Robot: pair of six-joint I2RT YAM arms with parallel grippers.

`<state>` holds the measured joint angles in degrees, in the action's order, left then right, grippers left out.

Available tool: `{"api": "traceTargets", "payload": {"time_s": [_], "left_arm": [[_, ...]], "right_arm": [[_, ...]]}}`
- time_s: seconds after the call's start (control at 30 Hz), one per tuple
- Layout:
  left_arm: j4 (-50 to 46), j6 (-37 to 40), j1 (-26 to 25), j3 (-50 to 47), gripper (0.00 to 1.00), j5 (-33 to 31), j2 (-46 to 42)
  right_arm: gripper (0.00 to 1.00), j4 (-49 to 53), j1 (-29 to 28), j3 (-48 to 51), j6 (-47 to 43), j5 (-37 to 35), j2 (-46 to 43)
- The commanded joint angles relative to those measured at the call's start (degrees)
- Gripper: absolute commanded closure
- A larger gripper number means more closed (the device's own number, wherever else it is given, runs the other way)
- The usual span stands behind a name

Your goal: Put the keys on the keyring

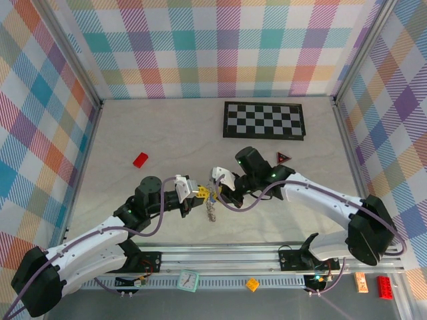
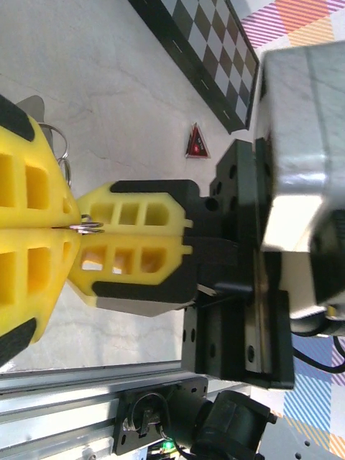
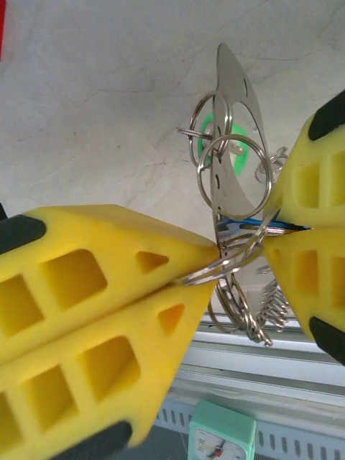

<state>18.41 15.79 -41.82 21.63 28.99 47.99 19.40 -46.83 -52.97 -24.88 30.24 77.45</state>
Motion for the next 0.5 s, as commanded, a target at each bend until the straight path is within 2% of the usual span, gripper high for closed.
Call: {"api": "traceTargets", "payload": {"time_s": [0.0,0.17,0.2,0.27,0.47], "left_arm": [[6.46,-0.69,-0.52,0.26,1.00,1.27,-0.47],[6.46,-0.62,-0.53,-0.13,1.00,1.42,-0.59],[6.46,-0.54,-0.54,-0.18,1.00,1.42,-0.60],[6.46,-0.58,-0.48,-0.31,1.00,1.51,-0.78],[6.68,-0.62,-0.53,-0.79,1.00,2.28,-1.06]], "right_arm": [[1.00,1.67,0.16,-1.04,-1.55,2.00,0.17],[1.00,1.64,0.50,-0.06,-1.65,1.10,-2.41],[0.96,1.62,0.72,0.24,-1.50,0.72,-2.92],[0.82,1.46,1.39,0.94,-1.40,0.27,-4.02],[0.73,-3.04,3.24,4.29,-0.05,3.33,-9.50]]}}
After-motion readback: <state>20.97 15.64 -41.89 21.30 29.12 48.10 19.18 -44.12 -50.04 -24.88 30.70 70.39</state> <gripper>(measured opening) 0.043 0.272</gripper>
